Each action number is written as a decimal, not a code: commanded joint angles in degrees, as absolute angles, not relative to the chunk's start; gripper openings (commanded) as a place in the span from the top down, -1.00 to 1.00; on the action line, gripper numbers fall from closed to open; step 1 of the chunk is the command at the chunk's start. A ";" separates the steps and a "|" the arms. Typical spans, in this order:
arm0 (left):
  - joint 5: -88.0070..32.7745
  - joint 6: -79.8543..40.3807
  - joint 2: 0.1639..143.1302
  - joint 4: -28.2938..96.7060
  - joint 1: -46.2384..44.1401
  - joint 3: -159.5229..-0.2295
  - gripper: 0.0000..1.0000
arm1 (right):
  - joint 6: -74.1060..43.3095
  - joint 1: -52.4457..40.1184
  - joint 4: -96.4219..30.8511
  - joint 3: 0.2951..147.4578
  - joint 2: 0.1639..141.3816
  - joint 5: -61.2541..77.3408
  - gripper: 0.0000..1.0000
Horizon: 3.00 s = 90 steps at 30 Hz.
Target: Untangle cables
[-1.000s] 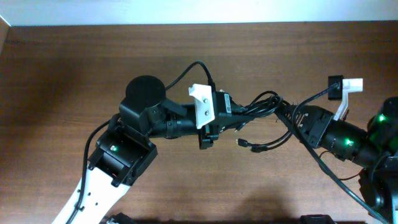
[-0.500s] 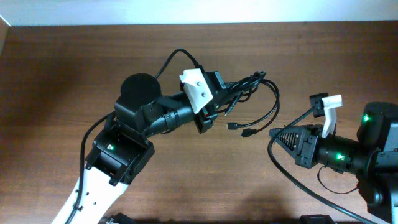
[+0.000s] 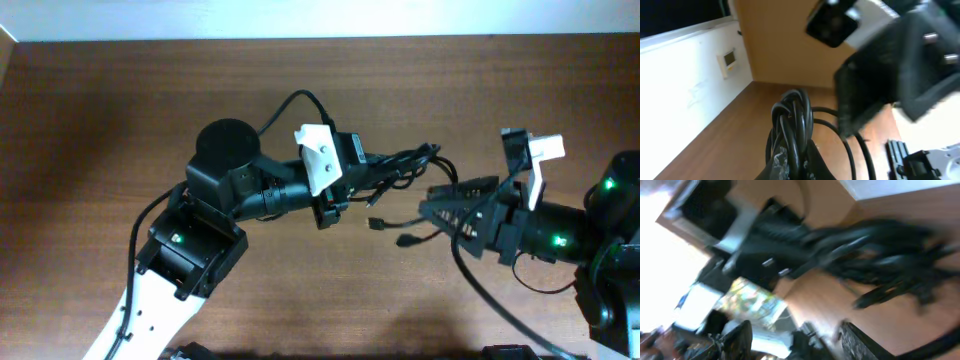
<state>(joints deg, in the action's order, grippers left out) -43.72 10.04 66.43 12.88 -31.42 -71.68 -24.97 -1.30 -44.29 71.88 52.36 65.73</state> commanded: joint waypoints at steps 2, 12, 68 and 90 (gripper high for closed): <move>-49.67 8.21 65.01 12.03 -31.22 -72.38 1.00 | -27.57 -1.50 -44.07 72.18 56.49 51.81 -0.10; -50.22 8.27 65.04 10.48 -33.63 -72.38 1.00 | -29.04 -1.50 -44.12 72.18 59.27 54.15 0.00; -37.10 5.32 65.60 15.31 -35.11 -72.38 1.00 | -1.54 -1.50 -53.52 72.34 49.30 30.81 -0.58; -51.24 5.21 65.67 14.59 -35.20 -72.38 -0.97 | 14.57 -1.50 -51.35 72.34 49.32 51.18 0.92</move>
